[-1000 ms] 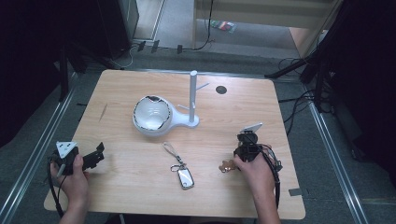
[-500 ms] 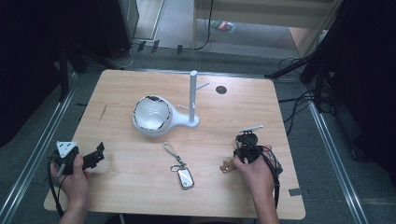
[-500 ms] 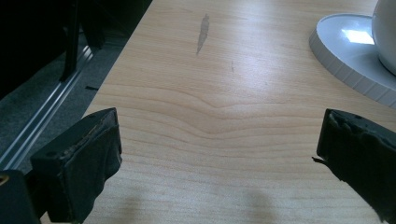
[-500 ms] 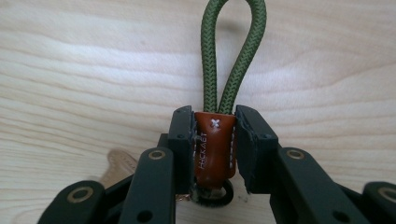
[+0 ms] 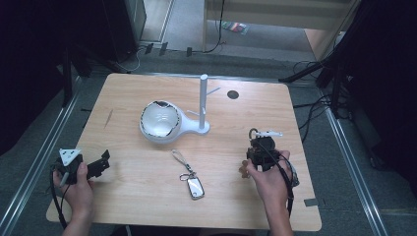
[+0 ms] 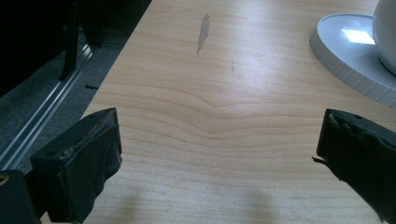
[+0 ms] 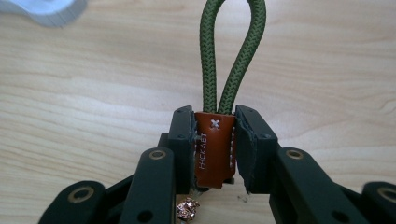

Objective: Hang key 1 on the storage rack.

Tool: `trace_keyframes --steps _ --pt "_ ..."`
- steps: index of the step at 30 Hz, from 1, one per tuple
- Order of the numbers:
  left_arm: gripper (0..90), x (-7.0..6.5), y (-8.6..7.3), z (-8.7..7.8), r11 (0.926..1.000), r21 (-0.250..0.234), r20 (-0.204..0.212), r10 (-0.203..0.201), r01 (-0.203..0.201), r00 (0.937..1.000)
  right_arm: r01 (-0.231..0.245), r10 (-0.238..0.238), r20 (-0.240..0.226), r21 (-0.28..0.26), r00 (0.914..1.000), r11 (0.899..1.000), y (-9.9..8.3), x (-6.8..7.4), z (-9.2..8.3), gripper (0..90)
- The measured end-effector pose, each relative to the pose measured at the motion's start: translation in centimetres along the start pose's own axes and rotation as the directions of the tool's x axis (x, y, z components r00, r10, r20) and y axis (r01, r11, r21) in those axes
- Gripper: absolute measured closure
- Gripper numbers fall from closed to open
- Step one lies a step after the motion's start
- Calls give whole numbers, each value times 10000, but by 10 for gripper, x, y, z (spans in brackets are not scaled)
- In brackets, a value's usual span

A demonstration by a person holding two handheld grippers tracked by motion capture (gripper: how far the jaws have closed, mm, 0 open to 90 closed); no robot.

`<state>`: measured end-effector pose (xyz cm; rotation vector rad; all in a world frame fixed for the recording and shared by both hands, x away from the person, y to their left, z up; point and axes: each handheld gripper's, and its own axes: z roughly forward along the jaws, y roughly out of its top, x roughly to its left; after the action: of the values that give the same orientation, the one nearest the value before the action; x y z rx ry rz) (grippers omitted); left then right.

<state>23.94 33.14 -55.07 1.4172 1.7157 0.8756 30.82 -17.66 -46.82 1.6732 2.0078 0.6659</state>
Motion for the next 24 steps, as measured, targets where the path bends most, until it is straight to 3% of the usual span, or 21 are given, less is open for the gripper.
trace_keyframes --steps 4,10,14,16,19,20,21,24 --pt "1 0 0 0 10000 4 -6 -6 6 10000 72 -73 -18 -434 10000 9990 1 2 -6 704" --pt "1 0 0 0 10000 28 1 0 0 10000 257 -224 220 -1665 9995 9857 1 8 -20 704" --pt "1 0 0 0 10000 26 -5 -25 25 10000 403 -332 336 -2426 9989 9693 1 11 -30 704" --pt "1 0 0 0 10000 23 -8 -13 13 10000 510 -435 348 -2564 9984 9652 1 11 -31 704" --pt "1 -1 0 0 10000 -23 -33 64 -64 10000 575 -540 197 -3012 9983 9518 1 13 -36 704" --pt "1 -1 0 0 10000 -25 -24 95 -95 10000 640 -623 158 -3265 9979 9430 1 14 -40 704" --pt "1 -2 0 0 9999 -9 4 120 -120 9999 640 -623 158 -3265 9979 9430 1 14 -40 704" --pt "1 -2 0 0 9999 -22 31 170 -170 9999 644 -691 -2 -3598 9976 9308 3 15 -45 703"
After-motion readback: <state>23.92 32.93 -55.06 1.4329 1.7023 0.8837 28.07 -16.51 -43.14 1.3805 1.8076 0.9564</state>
